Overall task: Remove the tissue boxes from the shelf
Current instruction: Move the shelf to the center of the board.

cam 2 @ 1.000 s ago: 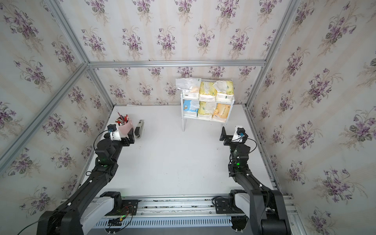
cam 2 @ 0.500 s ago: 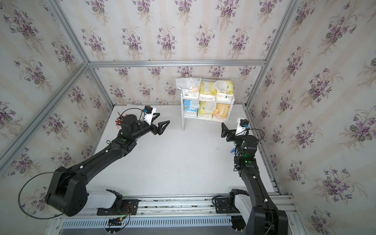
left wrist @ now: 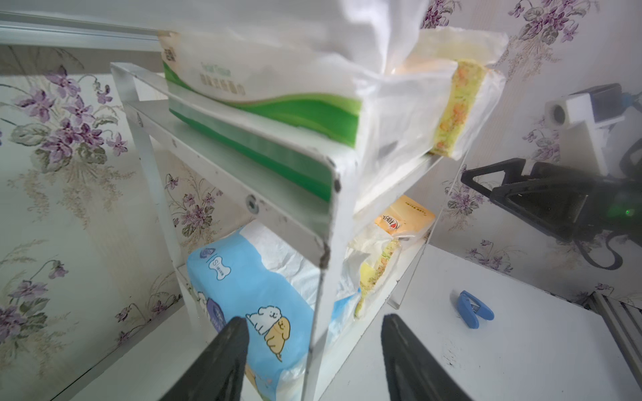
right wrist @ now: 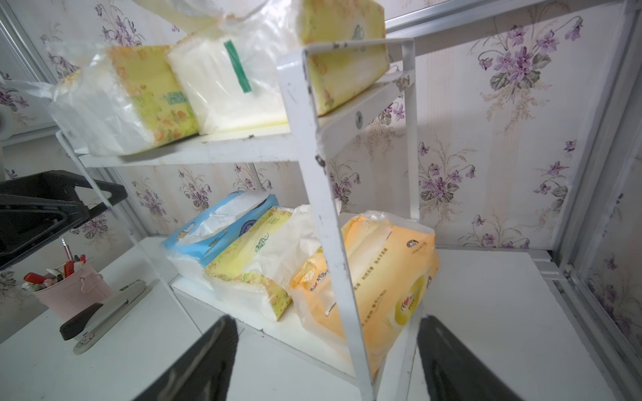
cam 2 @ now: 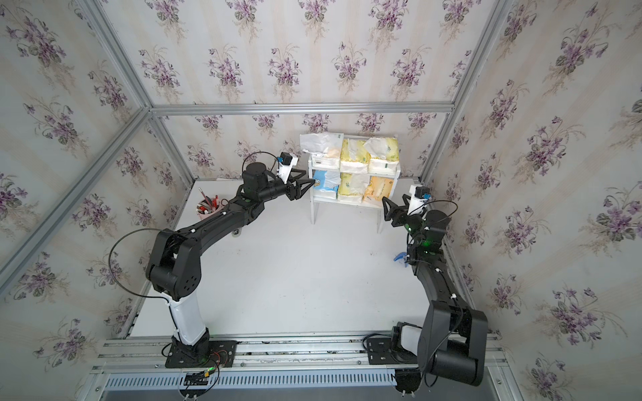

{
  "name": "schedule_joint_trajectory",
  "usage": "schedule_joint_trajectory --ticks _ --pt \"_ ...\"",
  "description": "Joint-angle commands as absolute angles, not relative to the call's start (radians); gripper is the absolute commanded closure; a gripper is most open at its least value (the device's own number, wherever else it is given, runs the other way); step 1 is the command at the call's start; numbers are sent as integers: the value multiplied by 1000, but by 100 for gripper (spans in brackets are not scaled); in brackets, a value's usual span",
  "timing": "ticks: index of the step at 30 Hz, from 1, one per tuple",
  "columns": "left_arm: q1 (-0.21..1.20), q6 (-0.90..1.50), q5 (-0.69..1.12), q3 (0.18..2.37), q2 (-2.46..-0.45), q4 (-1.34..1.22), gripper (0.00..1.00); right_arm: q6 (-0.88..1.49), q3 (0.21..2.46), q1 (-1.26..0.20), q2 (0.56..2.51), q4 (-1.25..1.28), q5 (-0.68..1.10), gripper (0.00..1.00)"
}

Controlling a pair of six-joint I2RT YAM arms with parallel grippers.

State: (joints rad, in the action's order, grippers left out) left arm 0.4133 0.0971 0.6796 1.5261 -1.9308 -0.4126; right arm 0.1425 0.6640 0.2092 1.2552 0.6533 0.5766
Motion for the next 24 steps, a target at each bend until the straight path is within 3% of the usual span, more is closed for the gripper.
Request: schedule_joint_trajectory --ticks 1,6,10,17,24 --pt "416 108 739 1592 -1971 -405 49 166 711 210 1298 704 625 23" --pt "415 118 765 1647 -2004 -390 71 172 769 209 1358 709 636 32" --pt "416 116 760 1651 -2005 -387 84 176 816 210 1401 690 685 48" --pt "415 109 755 1606 -1962 -392 94 175 814 207 1410 686 716 75" --pt "413 83 727 1475 -1836 -417 98 100 828 158 1381 575 733 87"
